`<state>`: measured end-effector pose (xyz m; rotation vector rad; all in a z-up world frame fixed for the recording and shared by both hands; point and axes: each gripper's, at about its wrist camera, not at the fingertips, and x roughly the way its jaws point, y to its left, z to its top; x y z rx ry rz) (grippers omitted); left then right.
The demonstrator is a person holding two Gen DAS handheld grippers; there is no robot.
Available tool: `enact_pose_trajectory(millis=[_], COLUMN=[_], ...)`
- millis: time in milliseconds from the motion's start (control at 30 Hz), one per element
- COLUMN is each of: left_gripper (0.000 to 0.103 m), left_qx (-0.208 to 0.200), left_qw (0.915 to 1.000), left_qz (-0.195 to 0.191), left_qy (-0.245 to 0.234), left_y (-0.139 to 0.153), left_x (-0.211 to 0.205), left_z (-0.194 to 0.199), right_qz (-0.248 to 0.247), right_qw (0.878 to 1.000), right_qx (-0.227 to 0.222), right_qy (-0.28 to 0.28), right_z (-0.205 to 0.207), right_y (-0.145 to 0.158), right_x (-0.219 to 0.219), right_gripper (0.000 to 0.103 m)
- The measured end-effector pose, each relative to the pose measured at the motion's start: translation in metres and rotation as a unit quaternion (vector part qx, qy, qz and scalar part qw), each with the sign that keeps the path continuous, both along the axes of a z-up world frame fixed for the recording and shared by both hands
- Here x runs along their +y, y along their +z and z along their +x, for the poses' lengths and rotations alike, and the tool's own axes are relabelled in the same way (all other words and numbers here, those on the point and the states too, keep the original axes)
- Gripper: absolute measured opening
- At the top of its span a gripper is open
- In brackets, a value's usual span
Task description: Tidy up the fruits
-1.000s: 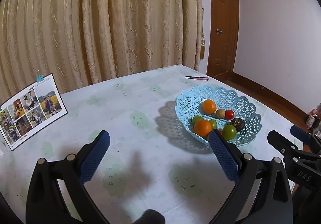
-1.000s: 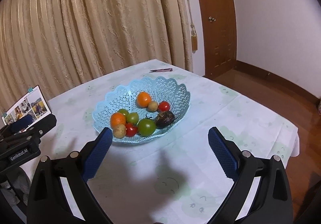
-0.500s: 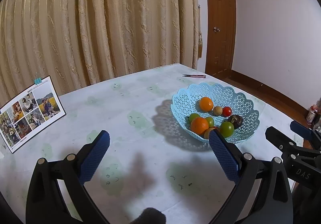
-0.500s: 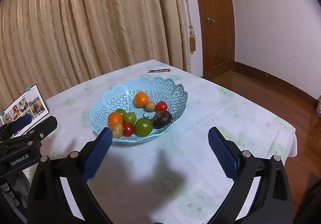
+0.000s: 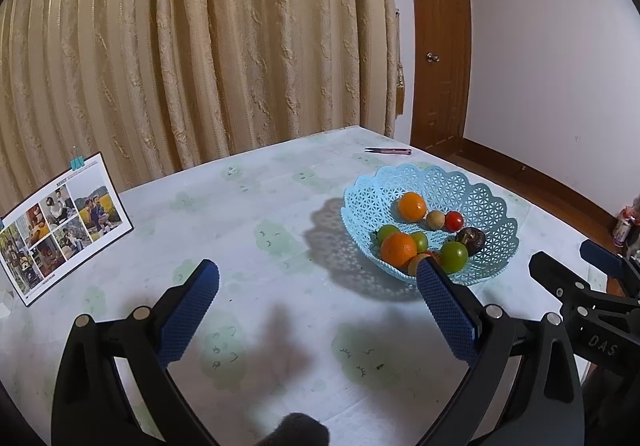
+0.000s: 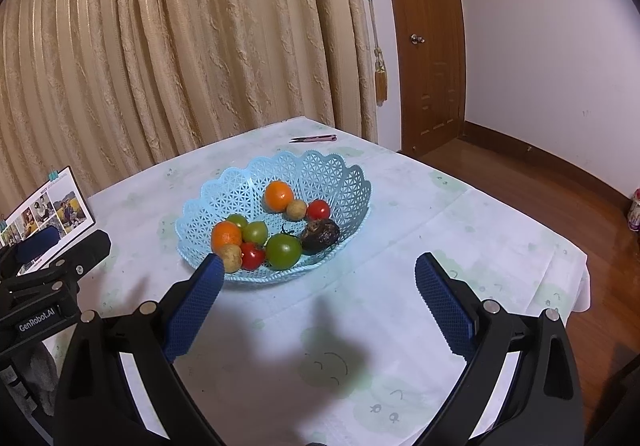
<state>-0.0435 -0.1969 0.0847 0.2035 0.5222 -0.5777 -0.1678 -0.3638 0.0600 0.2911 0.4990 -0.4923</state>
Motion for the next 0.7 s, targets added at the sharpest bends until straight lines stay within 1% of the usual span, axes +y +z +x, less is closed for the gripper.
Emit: enact_pose_trajectory(millis=[700], left_gripper=[0.098], left_qx=[-0.001], left_qw=[0.9999], left_qz=[0.007], left_qy=[-0.008], left_y=[-0.0023], left_x=[-0.0026], left_z=[-0.0024], right_qz=[0.000], right_qw=[1.000], right_qx=[0.006], right_qy=[0.001], right_z=[0.0023], right_y=[-0.0025], right_x=[0.0001], right_gripper=[0.098])
